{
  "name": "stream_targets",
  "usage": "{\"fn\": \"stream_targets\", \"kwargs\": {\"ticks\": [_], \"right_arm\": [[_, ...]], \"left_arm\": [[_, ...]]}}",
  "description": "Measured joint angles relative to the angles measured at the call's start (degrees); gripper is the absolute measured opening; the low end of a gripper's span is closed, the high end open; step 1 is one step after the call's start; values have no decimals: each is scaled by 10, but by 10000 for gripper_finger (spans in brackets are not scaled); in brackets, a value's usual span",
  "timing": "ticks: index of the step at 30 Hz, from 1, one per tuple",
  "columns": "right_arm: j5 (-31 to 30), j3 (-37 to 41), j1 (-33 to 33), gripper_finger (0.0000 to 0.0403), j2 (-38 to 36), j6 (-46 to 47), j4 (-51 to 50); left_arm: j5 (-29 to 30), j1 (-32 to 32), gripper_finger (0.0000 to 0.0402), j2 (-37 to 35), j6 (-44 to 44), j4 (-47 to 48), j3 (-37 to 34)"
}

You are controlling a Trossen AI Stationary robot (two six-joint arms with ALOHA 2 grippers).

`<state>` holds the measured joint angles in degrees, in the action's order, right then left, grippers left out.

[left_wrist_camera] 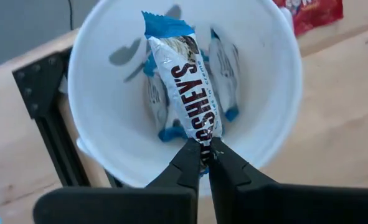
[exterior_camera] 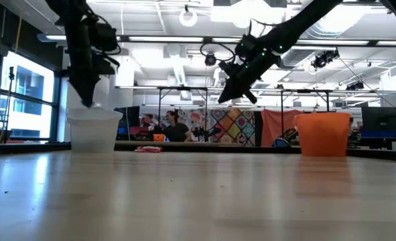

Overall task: Sort candy
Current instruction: Put the white candy into the white bucket

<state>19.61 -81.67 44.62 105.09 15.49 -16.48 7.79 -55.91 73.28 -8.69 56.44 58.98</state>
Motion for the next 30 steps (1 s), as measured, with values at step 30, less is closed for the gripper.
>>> {"fn": "stream_targets", "kwargs": {"ticks": [30], "right_arm": [[-36,0,-40,0,-40,1,-6]], "left_arm": [[-70,-59,79,110,59,-94,24]]}}
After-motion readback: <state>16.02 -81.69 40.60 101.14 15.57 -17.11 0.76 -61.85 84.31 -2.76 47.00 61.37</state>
